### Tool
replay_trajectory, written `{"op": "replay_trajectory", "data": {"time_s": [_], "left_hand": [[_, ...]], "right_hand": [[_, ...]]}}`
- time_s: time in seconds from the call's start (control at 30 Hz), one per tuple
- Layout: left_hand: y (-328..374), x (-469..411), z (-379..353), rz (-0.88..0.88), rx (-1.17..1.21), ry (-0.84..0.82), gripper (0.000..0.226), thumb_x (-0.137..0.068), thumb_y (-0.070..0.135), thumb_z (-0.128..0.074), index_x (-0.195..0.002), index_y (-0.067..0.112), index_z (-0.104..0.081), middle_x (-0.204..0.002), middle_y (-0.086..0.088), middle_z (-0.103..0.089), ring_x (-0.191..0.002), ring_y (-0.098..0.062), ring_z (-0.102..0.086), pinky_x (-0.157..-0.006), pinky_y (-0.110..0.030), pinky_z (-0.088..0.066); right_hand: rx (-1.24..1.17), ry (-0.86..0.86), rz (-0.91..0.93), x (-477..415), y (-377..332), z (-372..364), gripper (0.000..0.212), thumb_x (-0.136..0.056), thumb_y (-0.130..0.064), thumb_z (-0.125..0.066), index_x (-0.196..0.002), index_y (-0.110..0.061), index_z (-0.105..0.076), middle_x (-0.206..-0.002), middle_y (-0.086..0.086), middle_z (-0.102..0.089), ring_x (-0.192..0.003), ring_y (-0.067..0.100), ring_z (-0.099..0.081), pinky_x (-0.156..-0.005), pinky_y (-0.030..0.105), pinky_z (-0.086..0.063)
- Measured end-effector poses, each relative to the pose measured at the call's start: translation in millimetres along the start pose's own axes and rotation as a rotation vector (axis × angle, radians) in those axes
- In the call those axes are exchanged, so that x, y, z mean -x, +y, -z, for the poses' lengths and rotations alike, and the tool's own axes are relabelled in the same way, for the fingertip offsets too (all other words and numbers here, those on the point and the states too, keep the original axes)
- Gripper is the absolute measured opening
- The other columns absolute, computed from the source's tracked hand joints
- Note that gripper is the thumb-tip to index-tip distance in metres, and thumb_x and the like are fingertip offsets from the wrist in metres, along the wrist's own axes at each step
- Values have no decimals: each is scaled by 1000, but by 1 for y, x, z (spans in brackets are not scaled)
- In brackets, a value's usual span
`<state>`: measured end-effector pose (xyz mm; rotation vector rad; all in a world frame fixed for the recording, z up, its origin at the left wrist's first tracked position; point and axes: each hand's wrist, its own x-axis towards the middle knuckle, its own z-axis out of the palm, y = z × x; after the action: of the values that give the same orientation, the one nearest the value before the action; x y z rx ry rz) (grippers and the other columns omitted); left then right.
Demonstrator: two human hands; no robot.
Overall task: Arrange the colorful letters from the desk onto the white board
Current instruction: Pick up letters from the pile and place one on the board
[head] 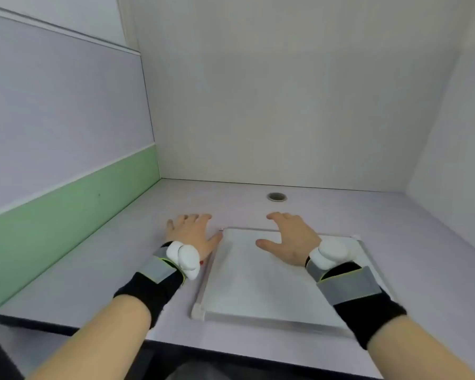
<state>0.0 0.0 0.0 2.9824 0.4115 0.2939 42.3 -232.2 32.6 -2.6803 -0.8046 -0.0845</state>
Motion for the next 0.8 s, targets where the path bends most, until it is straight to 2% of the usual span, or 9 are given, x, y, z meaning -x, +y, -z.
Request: {"op": "replay_trajectory", "data": {"time_s": [0.07,0.13,0.2,0.27,0.4,0.47,0.53,0.67,0.8], "left_hand": [[-10,5,-5,74,-37,-46,70,-85,69,-34,-146,36,-24,-156,-1,-28,-142,-32,-20,-115,-50,-18],[-21,6,-17,93,-39,-82,68,-86,66,-36,-146,35,-26,-154,-2,-30,-139,-33,-25,-110,-46,-27],[-21,5,-21,87,-32,-61,55,-89,58,-37,-137,31,-41,-142,-4,-45,-128,-31,-37,-98,-39,-38],[-21,-1,-20,82,-63,-4,40,-92,50,-38,-118,23,-53,-123,-5,-55,-115,-28,-43,-82,-34,-41],[-28,-13,-13,60,-24,64,28,-95,36,-42,-102,13,-56,-104,-10,-62,-97,-29,-53,-65,-32,-42],[-33,-19,-6,39,3,102,22,-95,30,-43,-97,13,-57,-96,-10,-66,-81,-29,-57,-61,-31,-41],[-37,-23,1,43,1,132,16,-92,23,-45,-94,16,-59,-91,-8,-68,-70,-27,-54,-58,-29,-38],[-42,-30,10,71,20,236,28,-97,31,-40,-81,17,-58,-82,-11,-70,-64,-30,-52,-57,-30,-38],[-50,-38,10,73,84,346,31,-97,34,-42,-91,11,-61,-77,-16,-68,-60,-32,-53,-53,-32,-39]], "right_hand": [[-6,9,-1,1,-1,-4,67,-84,-56,-51,-139,-21,-33,-138,5,-45,-128,26,-36,-101,37,-35],[3,-13,-4,3,-1,-10,64,-85,-55,-50,-137,-21,-35,-137,5,-46,-128,26,-37,-103,37,-35],[5,-27,-13,-1,1,-14,62,-86,-54,-49,-136,-20,-38,-136,6,-48,-128,26,-38,-103,36,-35],[3,-17,-14,-6,3,-15,59,-86,-53,-49,-134,-19,-41,-134,5,-50,-127,25,-39,-102,35,-35],[-22,-17,-19,-18,5,-19,54,-86,-52,-50,-128,-18,-47,-130,3,-55,-124,23,-44,-100,34,-38],[-43,-12,-20,-23,4,-20,52,-86,-51,-51,-126,-18,-50,-127,3,-57,-122,22,-48,-99,34,-40],[-62,-5,-15,-28,3,-22,49,-86,-50,-51,-123,-18,-52,-125,3,-59,-119,21,-50,-97,34,-41],[-110,-3,-6,-38,-1,-25,45,-86,-48,-52,-120,-18,-54,-121,3,-62,-116,19,-55,-96,34,-43],[-140,3,1,-47,-6,-30,43,-86,-47,-53,-117,-18,-57,-117,2,-64,-113,20,-56,-95,35,-44]]}}
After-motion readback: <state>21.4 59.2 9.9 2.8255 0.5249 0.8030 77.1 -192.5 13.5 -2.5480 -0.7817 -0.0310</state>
